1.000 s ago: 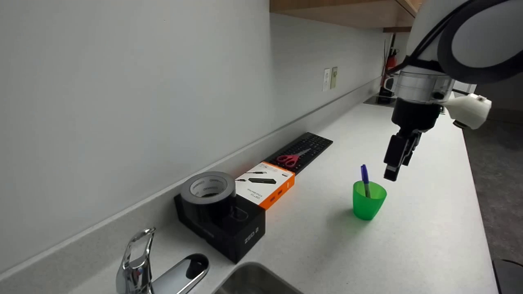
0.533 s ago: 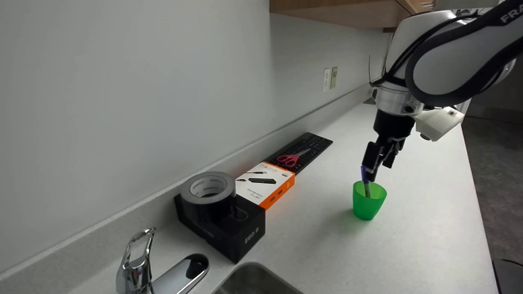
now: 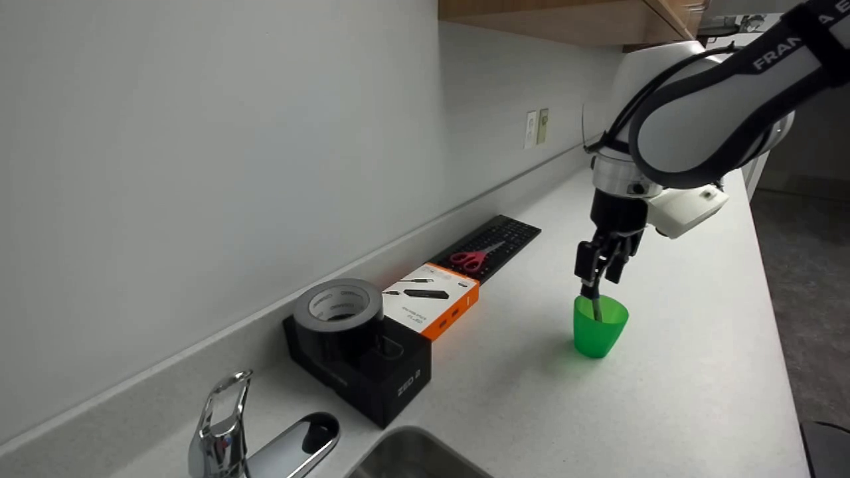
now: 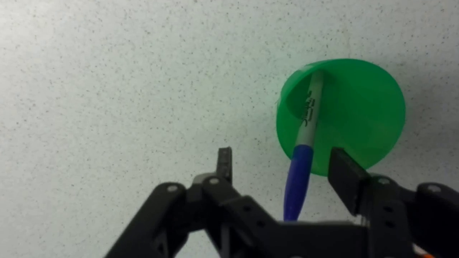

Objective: Remove the blue pen from the green cup

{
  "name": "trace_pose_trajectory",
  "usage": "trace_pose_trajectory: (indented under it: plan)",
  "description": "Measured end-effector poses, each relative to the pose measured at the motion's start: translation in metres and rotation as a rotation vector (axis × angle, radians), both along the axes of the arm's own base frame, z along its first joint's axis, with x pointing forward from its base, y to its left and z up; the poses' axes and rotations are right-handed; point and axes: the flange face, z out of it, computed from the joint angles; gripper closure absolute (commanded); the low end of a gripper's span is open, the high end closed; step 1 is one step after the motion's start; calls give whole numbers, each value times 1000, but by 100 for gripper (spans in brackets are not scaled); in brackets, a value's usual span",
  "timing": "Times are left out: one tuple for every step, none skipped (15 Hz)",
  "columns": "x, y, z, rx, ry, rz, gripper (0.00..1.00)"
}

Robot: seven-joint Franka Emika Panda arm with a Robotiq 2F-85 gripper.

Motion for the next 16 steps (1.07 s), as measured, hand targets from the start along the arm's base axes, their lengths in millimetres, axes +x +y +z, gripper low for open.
trace_pose_trajectory:
  plan:
    - [0,0,1,0,-1,0,65]
    - [0,0,2,-1,-4,0,74]
    - [0,0,3,-2,-8,0,81]
    - [1,0,5,-3,-12,1,90]
    - [1,0,7,-3,-17,1,97]
    - [1,1,10,-4,-21,2,100]
    - [2,1,12,-5,-26,3,100]
    - [2,2,15,-6,-32,4,96]
    - [2,2,18,-6,-38,5,96]
    - [1,4,23,-7,-45,8,96]
    - [0,5,28,-7,-54,13,96]
    - [-2,7,34,-8,-64,19,96]
    - [-5,10,42,-8,-77,26,96]
    - [-8,13,51,-9,-92,37,96]
    - [-13,16,60,-10,-108,52,96]
    - [-19,20,71,-11,-126,70,96]
